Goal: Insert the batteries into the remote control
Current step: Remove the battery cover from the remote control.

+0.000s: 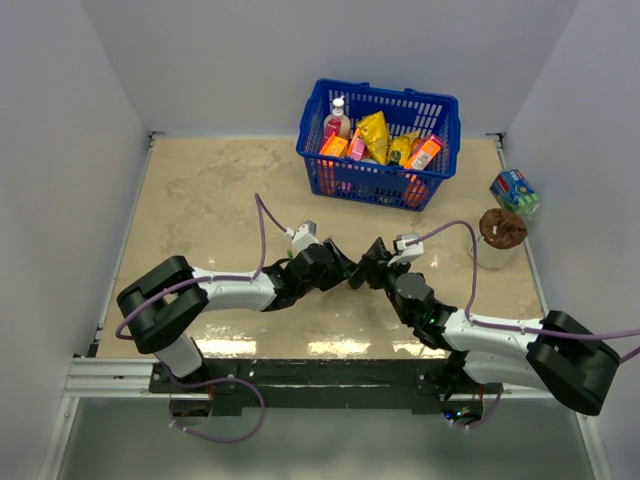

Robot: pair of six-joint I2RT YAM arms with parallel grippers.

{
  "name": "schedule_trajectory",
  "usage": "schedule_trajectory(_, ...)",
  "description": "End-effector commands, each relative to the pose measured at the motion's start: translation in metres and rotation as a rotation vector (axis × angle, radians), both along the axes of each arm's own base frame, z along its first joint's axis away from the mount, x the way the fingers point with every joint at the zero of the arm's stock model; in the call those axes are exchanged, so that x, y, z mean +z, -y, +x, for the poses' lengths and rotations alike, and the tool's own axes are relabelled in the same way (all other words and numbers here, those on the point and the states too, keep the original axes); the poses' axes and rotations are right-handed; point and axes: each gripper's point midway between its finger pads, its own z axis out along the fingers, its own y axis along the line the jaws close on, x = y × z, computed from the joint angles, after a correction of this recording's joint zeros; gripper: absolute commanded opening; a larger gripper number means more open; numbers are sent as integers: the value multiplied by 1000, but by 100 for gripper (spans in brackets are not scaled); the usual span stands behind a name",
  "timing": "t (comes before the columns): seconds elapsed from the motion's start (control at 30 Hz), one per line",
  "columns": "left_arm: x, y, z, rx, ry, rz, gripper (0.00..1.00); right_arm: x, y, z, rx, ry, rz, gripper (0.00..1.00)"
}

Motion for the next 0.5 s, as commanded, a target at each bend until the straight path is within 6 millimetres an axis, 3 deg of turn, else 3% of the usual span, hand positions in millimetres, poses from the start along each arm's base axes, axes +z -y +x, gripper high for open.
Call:
schedule_trajectory(0.0,17,10,4,3,38,-57,57,-10,2,-1,-13,-29,-33,0)
schedule_trajectory(0.47,0,11,-2,-2,-19,-7,55,-9,3,-1,-18,-27,-28,0)
